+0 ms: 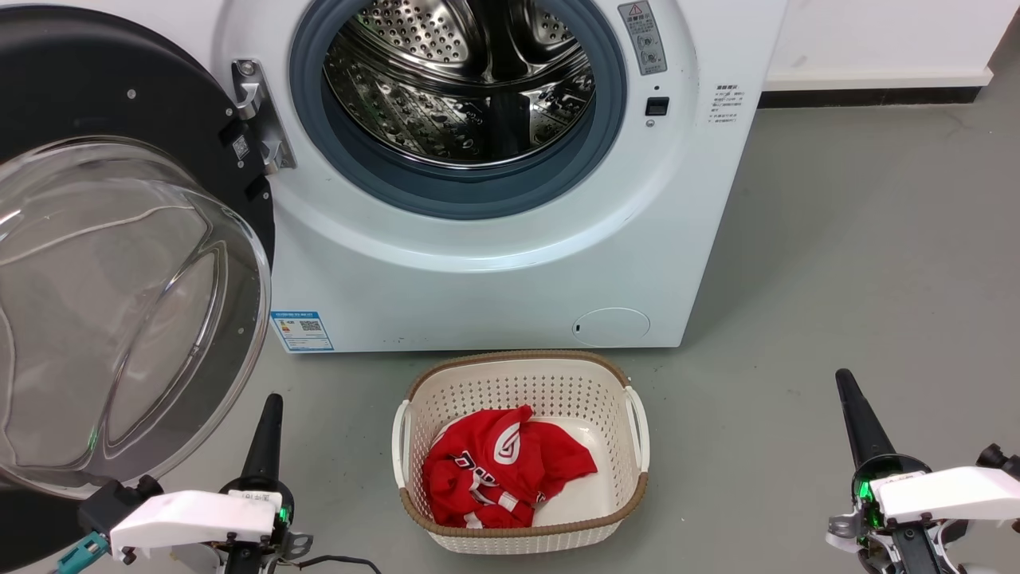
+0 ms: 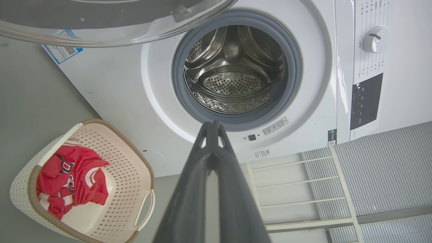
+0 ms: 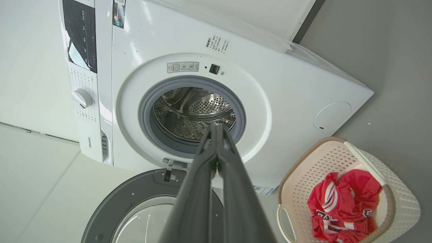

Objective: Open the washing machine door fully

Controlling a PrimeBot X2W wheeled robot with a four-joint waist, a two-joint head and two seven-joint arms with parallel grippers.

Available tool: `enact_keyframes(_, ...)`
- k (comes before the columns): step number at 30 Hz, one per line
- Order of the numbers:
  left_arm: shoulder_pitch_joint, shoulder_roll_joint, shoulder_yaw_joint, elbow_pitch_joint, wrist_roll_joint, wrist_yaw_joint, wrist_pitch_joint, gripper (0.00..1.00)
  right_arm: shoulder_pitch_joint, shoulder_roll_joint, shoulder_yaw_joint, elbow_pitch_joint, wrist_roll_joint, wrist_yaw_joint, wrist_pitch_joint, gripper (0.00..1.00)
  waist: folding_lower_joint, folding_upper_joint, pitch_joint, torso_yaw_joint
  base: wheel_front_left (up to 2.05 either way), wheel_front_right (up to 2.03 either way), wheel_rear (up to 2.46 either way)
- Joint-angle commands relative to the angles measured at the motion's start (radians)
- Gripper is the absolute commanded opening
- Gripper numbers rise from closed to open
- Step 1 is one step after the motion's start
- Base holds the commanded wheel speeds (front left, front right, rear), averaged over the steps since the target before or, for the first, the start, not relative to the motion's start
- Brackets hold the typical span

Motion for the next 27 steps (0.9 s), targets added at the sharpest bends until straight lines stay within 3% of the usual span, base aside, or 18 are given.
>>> enact_keyframes(1, -0.023, 0.002, 0.003, -0.002, -0.019, -0.004, 0.005, 0.0, -0.017, -0.004, -0.003, -0.003, 0.019, 0.0, 0.003, 0.0, 0.0, 0.0, 0.0, 0.0, 0.0, 0.0, 0.0)
enact_keyframes(27, -0.049, 0.003, 0.01, 0.036, -0.243, -0.009, 0.059, 0.0, -0.044, 0.001, -0.026, 0.033, 0.235, 0.0, 0.053, 0.0, 0.0, 0.0, -0.007, 0.001, 0.0, 0.0, 0.0)
